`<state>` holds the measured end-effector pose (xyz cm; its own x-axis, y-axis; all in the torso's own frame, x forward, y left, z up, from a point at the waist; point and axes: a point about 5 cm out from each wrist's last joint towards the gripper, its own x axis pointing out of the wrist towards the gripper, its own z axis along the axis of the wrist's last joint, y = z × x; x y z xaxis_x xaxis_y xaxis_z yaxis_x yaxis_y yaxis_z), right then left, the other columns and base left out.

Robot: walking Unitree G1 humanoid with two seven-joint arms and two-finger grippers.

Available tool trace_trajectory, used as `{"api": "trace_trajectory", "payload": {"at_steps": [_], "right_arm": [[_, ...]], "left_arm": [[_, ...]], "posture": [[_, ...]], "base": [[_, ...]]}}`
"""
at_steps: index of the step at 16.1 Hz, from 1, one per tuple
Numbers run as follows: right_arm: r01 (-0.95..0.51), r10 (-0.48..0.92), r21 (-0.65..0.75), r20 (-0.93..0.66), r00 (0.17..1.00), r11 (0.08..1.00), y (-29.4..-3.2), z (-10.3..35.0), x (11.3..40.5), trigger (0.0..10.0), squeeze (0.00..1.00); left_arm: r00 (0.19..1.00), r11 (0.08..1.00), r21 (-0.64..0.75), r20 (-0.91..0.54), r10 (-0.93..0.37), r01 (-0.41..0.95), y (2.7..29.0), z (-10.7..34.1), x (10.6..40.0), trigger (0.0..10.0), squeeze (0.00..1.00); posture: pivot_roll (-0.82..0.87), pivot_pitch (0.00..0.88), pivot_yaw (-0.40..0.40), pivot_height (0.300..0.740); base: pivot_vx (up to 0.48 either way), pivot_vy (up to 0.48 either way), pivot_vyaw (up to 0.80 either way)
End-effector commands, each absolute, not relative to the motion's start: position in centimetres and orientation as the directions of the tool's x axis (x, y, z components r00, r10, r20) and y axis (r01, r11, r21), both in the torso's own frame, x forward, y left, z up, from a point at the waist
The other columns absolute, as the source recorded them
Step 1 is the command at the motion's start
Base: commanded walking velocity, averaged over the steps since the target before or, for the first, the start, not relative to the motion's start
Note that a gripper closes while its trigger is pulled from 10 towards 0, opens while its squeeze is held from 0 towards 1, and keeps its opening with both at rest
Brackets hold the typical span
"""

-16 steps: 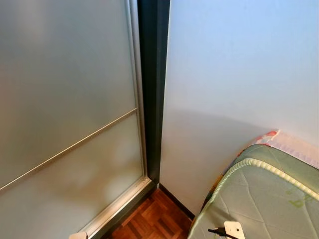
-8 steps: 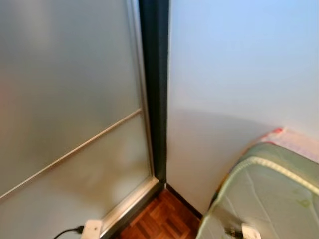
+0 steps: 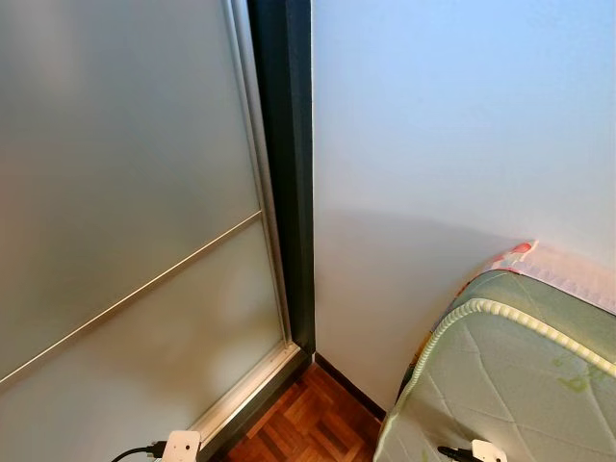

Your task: Clean up the room

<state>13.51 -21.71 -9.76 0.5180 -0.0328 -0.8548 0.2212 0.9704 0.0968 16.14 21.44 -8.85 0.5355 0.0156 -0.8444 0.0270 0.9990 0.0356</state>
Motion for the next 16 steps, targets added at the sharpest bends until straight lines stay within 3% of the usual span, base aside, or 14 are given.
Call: {"api": "trace_trajectory", "payload": {"at_steps": [1, 6, 16], "right_arm": [[0.233, -0.047, 0.099, -0.834, 0.550, 0.967, -22.08, -9.36, 14.30, 10.0, 0.00], [0.224, -0.044, 0.094, -0.839, 0.542, 0.970, -22.10, -9.37, 14.32, 10.0, 0.00], [0.196, -0.017, 0.104, -0.846, 0.533, 0.975, -21.63, -9.47, 14.34, 10.0, 0.00]], "left_arm": [[0.526, 0.999, 0.036, -0.850, 0.014, 0.032, 21.28, -8.93, 16.05, 10.0, 0.00], [0.522, 0.999, 0.032, -0.853, 0.011, 0.031, 20.95, -9.06, 15.92, 10.0, 0.00], [0.515, 0.999, 0.024, -0.857, 0.009, 0.022, 20.54, -9.22, 15.75, 10.0, 0.00]], "posture": [[-0.03, 0.000, 0.021, 0.740], [-0.03, 0.000, 0.018, 0.740], [-0.02, 0.000, 0.015, 0.740]], "base": [[0.000, 0.000, 0.00], [0.000, 0.000, 0.00], [0.000, 0.000, -0.78]]}}
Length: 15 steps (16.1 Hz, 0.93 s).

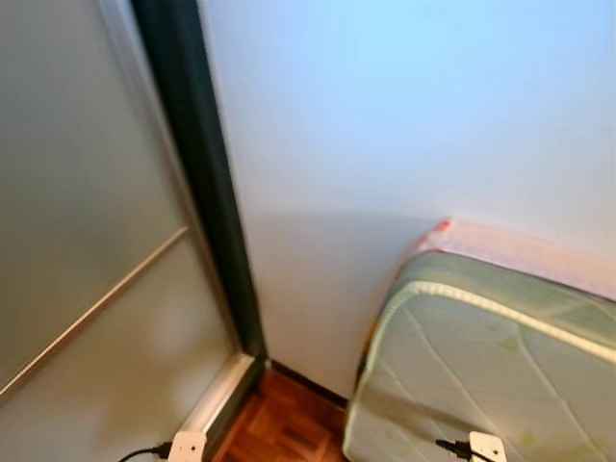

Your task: Clean up the room

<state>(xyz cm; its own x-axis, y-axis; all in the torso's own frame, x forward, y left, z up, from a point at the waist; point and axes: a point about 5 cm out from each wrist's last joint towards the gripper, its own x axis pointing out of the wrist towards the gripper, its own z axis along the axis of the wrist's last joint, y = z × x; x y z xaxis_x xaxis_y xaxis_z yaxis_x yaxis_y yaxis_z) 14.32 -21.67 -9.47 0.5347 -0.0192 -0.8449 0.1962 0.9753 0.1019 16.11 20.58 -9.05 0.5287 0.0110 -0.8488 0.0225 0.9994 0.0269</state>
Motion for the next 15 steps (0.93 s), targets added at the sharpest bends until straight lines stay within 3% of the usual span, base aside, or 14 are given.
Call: {"api": "trace_trajectory", "payload": {"at_steps": [1, 15], "right_arm": [[0.195, -0.016, 0.104, -0.846, 0.532, 0.975, -21.62, -9.47, 14.36, 10.0, 0.00], [0.195, -0.014, 0.104, -0.852, 0.524, 0.975, -21.46, -9.58, 14.20, 10.0, 0.00]], "left_arm": [[0.515, 0.999, 0.024, -0.857, 0.010, 0.021, 20.54, -9.22, 15.76, 10.0, 0.00], [0.520, 0.998, 0.039, -0.854, 0.006, 0.053, 20.41, -9.14, 15.98, 10.0, 0.00]], "posture": [[-0.02, 0.000, 0.014, 0.740], [-0.03, 0.000, 0.019, 0.740]], "base": [[0.000, 0.000, -0.78], [0.000, 0.018, -0.78]]}}
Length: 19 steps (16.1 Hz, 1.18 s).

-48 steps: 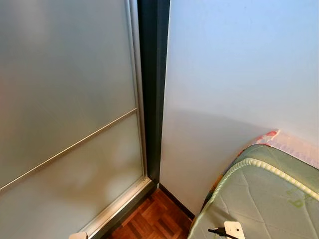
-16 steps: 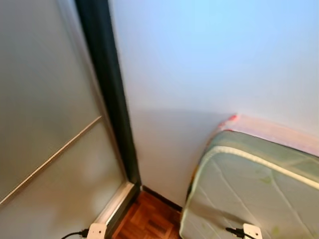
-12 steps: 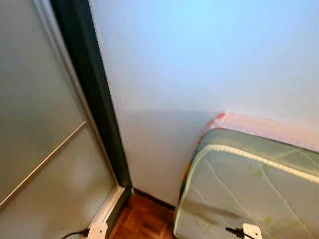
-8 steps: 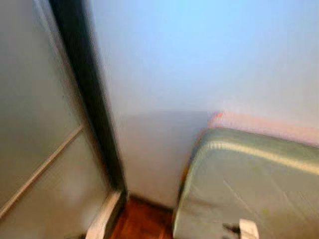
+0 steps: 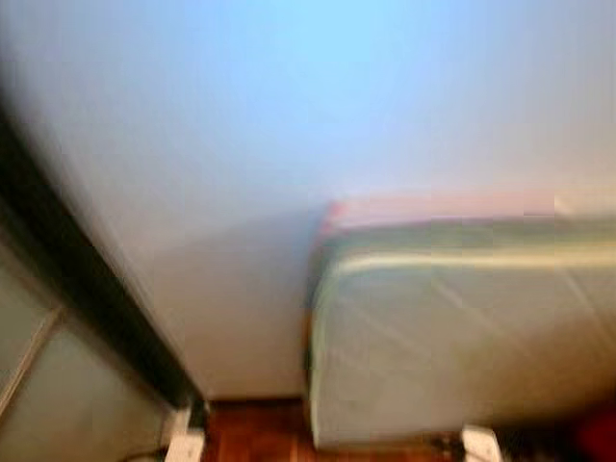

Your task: Clean up the room

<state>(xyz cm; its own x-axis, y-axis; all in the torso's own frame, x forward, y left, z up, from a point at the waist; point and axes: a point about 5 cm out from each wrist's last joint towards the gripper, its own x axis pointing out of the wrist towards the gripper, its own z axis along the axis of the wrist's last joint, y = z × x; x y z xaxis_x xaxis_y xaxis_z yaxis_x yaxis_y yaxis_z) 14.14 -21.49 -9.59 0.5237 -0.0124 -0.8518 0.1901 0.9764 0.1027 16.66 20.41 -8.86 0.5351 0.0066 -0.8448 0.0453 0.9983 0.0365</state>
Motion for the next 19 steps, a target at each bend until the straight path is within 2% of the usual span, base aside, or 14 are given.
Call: {"api": "trace_trajectory", "payload": {"at_steps": [1, 17, 19], "right_arm": [[0.196, -0.015, 0.103, -0.852, 0.523, 0.975, -21.46, -9.58, 14.20, 10.0, 0.00], [0.194, -0.012, 0.104, -0.854, 0.520, 0.976, -21.26, -9.64, 14.14, 10.0, 0.00], [0.206, -0.018, 0.107, -0.850, 0.527, 0.973, -21.31, -9.61, 14.17, 10.0, 0.00]], "left_arm": [[0.520, 0.997, 0.043, -0.854, 0.007, 0.056, 20.40, -9.13, 16.01, 10.0, 0.00], [0.525, 0.998, 0.032, -0.851, 0.000, 0.050, 20.23, -9.07, 16.22, 10.0, 0.00], [0.527, 0.998, 0.032, -0.850, 0.000, 0.051, 20.18, -9.04, 16.32, 10.0, 0.00]], "posture": [[-0.03, 0.000, 0.020, 0.740], [-0.03, 0.000, 0.019, 0.740], [-0.03, 0.000, 0.018, 0.740]], "base": [[0.000, 0.000, -0.78], [0.000, 0.000, -0.78], [0.000, 0.000, 0.00]]}}
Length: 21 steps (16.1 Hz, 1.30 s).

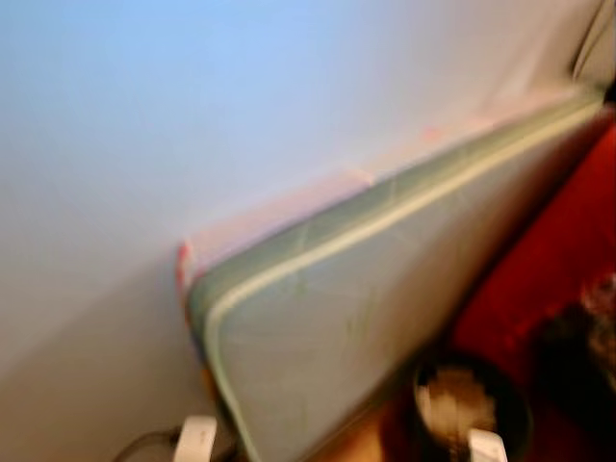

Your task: Clean up the room

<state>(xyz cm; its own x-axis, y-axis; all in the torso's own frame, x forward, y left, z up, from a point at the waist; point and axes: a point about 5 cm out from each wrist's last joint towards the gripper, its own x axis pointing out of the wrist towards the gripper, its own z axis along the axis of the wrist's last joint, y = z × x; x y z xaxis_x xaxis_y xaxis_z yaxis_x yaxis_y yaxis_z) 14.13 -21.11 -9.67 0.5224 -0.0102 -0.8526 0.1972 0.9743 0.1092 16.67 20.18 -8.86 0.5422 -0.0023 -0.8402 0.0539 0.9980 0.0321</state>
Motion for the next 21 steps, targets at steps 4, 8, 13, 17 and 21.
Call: {"api": "trace_trajectory", "payload": {"at_steps": [4, 8, 13, 17, 21], "right_arm": [[0.216, -0.025, 0.107, -0.847, 0.532, 0.970, -21.38, -9.58, 14.22, 10.0, 0.00], [0.224, -0.034, 0.101, -0.848, 0.529, 0.969, -21.56, -9.56, 14.22, 10.0, 0.00], [0.229, -0.041, 0.097, -0.847, 0.530, 0.969, -21.79, -9.54, 14.14, 10.0, 0.00], [0.228, -0.042, 0.095, -0.847, 0.530, 0.969, -21.82, -9.53, 14.13, 10.0, 0.00], [0.226, -0.040, 0.096, -0.847, 0.530, 0.969, -21.81, -9.52, 14.17, 10.0, 0.00]], "left_arm": [[0.530, 0.998, 0.031, -0.848, 0.000, 0.049, 20.14, -9.00, 16.43, 10.0, 0.00], [0.531, 0.997, 0.046, -0.847, 0.003, 0.068, 20.11, -8.97, 16.51, 10.0, 0.00], [0.541, 0.995, 0.064, -0.841, 0.015, 0.071, 20.28, -8.81, 16.82, 10.0, 0.00], [0.547, 0.995, 0.072, -0.837, 0.020, 0.074, 20.19, -8.76, 16.94, 10.0, 0.00], [0.551, 0.995, 0.071, -0.834, 0.019, 0.073, 20.09, -8.71, 17.08, 10.0, 0.00]], "posture": [[-0.03, 0.000, 0.018, 0.740], [-0.03, 0.000, 0.016, 0.740], [-0.03, 0.000, 0.014, 0.740], [-0.03, 0.000, 0.013, 0.740], [-0.03, 0.000, 0.012, 0.740]], "base": [[0.000, 0.000, 0.00], [0.000, 0.000, 0.00], [0.000, -0.326, 0.00], [0.000, -0.383, 0.00], [0.000, -0.480, 0.00]]}}
